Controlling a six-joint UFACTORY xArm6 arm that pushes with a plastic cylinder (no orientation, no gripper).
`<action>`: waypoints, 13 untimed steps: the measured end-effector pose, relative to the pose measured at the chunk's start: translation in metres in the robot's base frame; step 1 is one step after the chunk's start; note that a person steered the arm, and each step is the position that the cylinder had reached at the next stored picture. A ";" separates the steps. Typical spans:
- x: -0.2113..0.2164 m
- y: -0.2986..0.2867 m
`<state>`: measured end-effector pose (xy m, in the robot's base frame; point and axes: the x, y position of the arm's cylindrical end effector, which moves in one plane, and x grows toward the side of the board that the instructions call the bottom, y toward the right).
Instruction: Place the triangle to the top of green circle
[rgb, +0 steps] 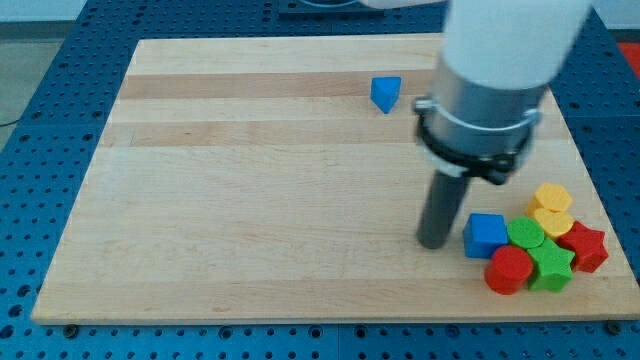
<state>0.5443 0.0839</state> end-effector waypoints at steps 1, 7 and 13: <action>-0.051 -0.056; -0.240 -0.023; -0.108 0.050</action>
<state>0.4367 0.1336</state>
